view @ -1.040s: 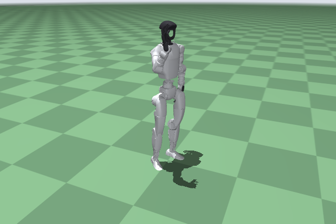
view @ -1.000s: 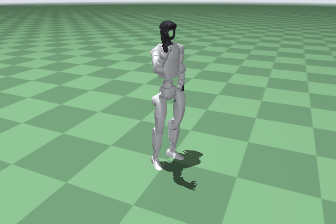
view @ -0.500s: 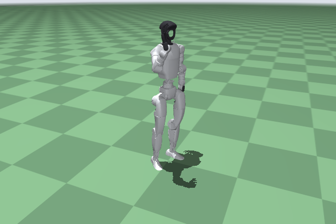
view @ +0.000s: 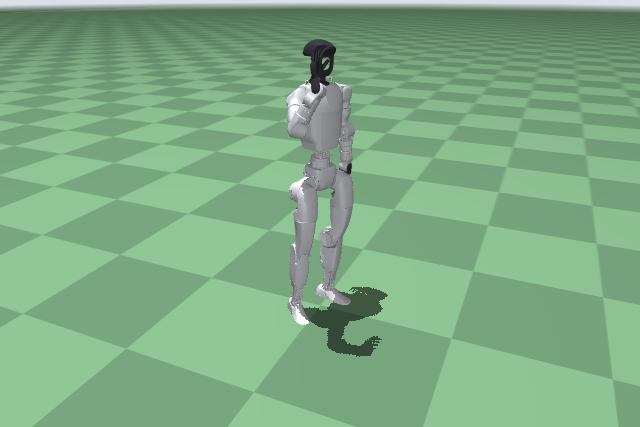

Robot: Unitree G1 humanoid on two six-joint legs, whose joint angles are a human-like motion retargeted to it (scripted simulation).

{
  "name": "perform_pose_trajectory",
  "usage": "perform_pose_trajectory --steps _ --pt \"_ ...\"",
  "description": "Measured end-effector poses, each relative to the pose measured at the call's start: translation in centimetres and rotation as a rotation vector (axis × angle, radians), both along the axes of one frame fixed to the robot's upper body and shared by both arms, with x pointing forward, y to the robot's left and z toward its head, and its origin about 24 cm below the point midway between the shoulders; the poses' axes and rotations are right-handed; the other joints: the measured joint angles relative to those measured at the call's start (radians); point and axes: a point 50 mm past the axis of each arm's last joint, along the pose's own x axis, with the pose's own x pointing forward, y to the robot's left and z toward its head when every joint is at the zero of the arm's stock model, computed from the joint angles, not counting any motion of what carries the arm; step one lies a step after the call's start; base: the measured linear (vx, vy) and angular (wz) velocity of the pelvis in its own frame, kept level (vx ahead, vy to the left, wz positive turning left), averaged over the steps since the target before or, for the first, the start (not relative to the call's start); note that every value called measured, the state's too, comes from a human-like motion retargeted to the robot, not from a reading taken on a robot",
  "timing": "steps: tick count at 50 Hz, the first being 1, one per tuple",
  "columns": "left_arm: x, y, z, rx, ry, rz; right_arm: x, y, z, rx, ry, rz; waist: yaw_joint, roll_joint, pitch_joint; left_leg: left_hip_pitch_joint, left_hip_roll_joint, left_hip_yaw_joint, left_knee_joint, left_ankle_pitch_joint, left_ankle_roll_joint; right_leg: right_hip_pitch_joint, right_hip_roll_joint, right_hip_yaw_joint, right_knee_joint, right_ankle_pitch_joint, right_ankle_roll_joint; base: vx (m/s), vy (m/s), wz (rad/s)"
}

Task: Upper body actions

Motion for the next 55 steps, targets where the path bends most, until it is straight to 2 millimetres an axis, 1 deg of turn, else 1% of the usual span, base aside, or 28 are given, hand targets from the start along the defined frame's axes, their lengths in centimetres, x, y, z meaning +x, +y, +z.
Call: perform_pose_trajectory --steps 5,10,13,15,17,20,25,30,34,38,41,44,45,47,51,55 --pt "-0.3 -0.1 0.0 -0.002 0.011 0.003 1.6 -3.4 -2.0 0.307 0.093 0.075 -0.001 -0.003 -0.001 0.002 0.000 0.000 0.001 -0.001 0.000 0.003 0.001 -0.002 -0.001 0.000 -0.001 0.00 0.00 0.00" --pt "-0.5 -0.3 0.0 -0.007 0.015 0.004 2.6 -6.1 -4.6 0.599 0.130 0.243 -0.012 -0.003 0.000 0.005 -0.001 -0.008 0.000 -0.002 0.000 0.007 0.001 -0.011 -0.002 0.000 -0.001 0.00 0.00 0.00" --pt "-0.4 -0.3 0.0 -0.009 0.014 0.000 3.0 -6.8 -5.6 0.689 0.141 0.337 -0.017 -0.003 0.001 0.005 0.000 -0.012 0.000 -0.001 -0.001 0.008 0.000 -0.016 -0.003 -0.001 0.000 0.00 0.00 0.00" --pt "-0.4 -0.3 0.0 -0.010 0.013 -0.001 2.9 -7.0 -5.8 0.703 0.137 0.373 -0.019 -0.002 0.002 0.004 0.000 -0.014 0.000 -0.001 -0.001 0.008 0.000 -0.017 -0.003 -0.001 0.000 0.00 0.00 0.00" --pt "-0.3 -0.3 0.0 -0.010 0.011 -0.002 2.4 -7.0 -5.7 0.676 0.125 0.367 -0.019 0.000 0.004 0.003 0.000 -0.013 0.001 0.000 -0.001 0.008 0.000 -0.016 -0.002 -0.001 0.000 0.00 0.00 0.00" --pt "-0.3 -0.2 0.0 -0.009 0.009 0.000 1.4 -6.7 -5.3 0.598 0.097 0.301 -0.014 0.003 0.006 0.001 0.001 -0.008 0.001 0.001 0.000 0.005 0.001 -0.011 -0.002 0.001 -0.001 0.00 0.00 0.00" --pt "-0.2 -0.1 0.0 -0.006 0.008 -0.005 0.1 -4.8 -4.0 0.425 0.039 0.239 -0.010 0.011 0.010 0.001 0.002 0.000 0.002 0.000 -0.001 0.000 0.001 -0.003 0.000 0.003 -0.002 0.00 0.00 0.00" --pt "-0.3 0.2 0.1 0.002 0.012 -0.021 0.0 -1.7 -2.3 0.272 0.018 0.315 -0.006 0.015 0.011 0.002 0.004 0.012 0.002 0.000 -0.001 -0.008 0.001 0.008 0.003 0.007 -0.004 0.00 0.00 0.00" --pt "-0.2 0.5 0.1 0.007 0.010 -0.023 0.0 1.3 -0.9 0.088 0.022 0.327 -0.003 0.014 0.009 0.002 0.003 0.017 0.002 0.000 -0.002 -0.013 0.000 0.013 0.005 0.010 -0.005 -0.03 0.01 -0.02" --pt "0.2 0.4 0.0 0.006 -0.003 -0.022 -0.6 4.4 0.0 -0.140 0.003 0.233 -0.008 0.015 0.011 -0.002 0.002 0.011 0.000 0.004 -0.001 -0.014 -0.002 0.009 0.006 0.009 -0.005 -0.07 0.01 0.07" --pt "0.5 0.3 0.0 0.002 -0.011 -0.025 -1.4 5.7 0.3 -0.254 -0.056 0.095 -0.015 0.015 0.013 -0.006 0.000 0.002 0.000 0.007 0.000 -0.011 -0.003 0.002 0.005 0.007 -0.003 -0.02 0.00 0.05" --pt "0.8 0.1 -0.1 -0.003 -0.019 -0.031 -2.0 5.9 0.4 -0.275 -0.113 -0.011 -0.017 0.015 0.018 -0.007 -0.002 -0.006 0.001 0.008 0.001 -0.006 -0.004 -0.004 0.002 0.007 -0.003 0.00 0.00 0.00" --pt "0.9 0.0 -0.1 -0.006 -0.023 -0.032 -2.1 5.8 0.3 -0.269 -0.122 -0.023 -0.016 0.015 0.020 -0.007 -0.002 -0.008 0.002 0.009 0.001 -0.004 -0.004 -0.006 0.001 0.007 -0.002 0.00 0.00 0.00" --pt "1.1 -0.3 -0.1 -0.012 -0.031 -0.030 -1.8 5.3 0.0 -0.230 -0.094 0.018 -0.015 0.016 0.023 -0.007 -0.003 -0.011 0.001 0.010 0.002 -0.001 -0.005 -0.009 0.001 0.006 -0.002 0.00 0.00 0.00" --pt "1.3 -0.5 -0.2 -0.022 -0.040 -0.023 -0.5 3.7 -1.2 -0.123 0.039 0.133 -0.020 0.018 0.026 -0.006 -0.006 -0.020 0.000 0.011 0.003 0.003 -0.006 -0.016 0.000 0.005 -0.002 0.00 0.00 0.00" --pt "1.1 -0.6 -0.2 -0.022 -0.035 -0.023 1.6 1.5 -3.6 0.056 0.244 0.236 -0.036 0.018 0.029 -0.006 -0.011 -0.033 -0.002 0.011 0.004 0.006 -0.009 -0.029 -0.001 0.002 -0.001 0.01 -0.02 0.10"
